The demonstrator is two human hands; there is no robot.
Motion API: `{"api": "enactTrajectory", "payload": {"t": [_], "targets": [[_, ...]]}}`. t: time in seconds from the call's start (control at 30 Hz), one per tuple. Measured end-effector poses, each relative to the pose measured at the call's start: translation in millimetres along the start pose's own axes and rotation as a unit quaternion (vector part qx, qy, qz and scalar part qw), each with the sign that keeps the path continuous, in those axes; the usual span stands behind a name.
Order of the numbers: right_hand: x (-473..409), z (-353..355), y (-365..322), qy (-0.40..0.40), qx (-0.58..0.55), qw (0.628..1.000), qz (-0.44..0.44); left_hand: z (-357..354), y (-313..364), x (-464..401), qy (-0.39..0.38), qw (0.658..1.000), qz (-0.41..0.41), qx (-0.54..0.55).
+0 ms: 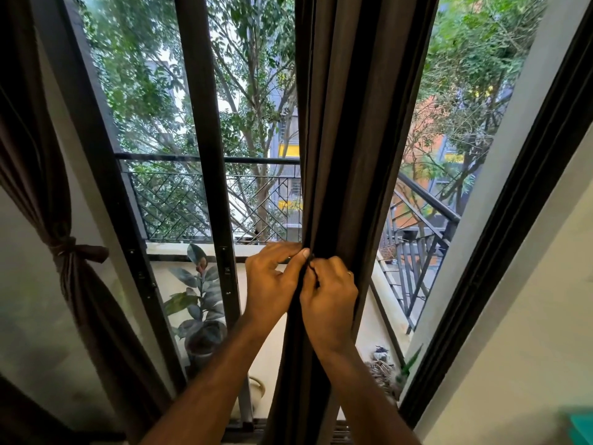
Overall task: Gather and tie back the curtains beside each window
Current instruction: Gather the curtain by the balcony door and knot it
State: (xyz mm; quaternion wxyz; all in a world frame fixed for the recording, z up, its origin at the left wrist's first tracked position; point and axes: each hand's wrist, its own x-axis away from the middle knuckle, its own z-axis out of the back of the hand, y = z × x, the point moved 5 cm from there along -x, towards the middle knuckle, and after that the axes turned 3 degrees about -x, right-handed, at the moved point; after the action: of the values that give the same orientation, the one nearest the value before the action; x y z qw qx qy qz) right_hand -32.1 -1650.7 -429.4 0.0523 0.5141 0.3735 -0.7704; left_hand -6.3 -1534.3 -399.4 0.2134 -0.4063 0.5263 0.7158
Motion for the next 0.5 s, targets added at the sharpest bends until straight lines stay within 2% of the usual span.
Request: {"api": "enactTrajectory", "payload": {"t": [0.13,0.27,0.33,0.43,0.5], "targets": [[0.7,-0.1,1.2,-0.007,-0.012,1.0,-0.006,-2.3,6.0,0.6,-0.021,1.0,0.004,0.009],[1.2,5.0,-0.5,-0.053,-0.078,0.996,0.01,-1.2,5.0,-3.4,-0.003,1.0,-0.002,-0.02],[3.5,20.9,1.2,-0.025,-0.097,0.995,0.001,1.2,0.5,-4.8,0.002,0.999,-0.004,-0.036],[1.7,40.8,18.9,0.042,-0.092,0.988,-0.116,6.7,-6.5,-5.6,0.011,0.998,-0.007,-0.069],[-1.6,38.8,31.5,0.05,-0.082,0.981,-0.168,6.8,-7.2,-4.7,0.004,0.997,-0.012,-0.078]]}}
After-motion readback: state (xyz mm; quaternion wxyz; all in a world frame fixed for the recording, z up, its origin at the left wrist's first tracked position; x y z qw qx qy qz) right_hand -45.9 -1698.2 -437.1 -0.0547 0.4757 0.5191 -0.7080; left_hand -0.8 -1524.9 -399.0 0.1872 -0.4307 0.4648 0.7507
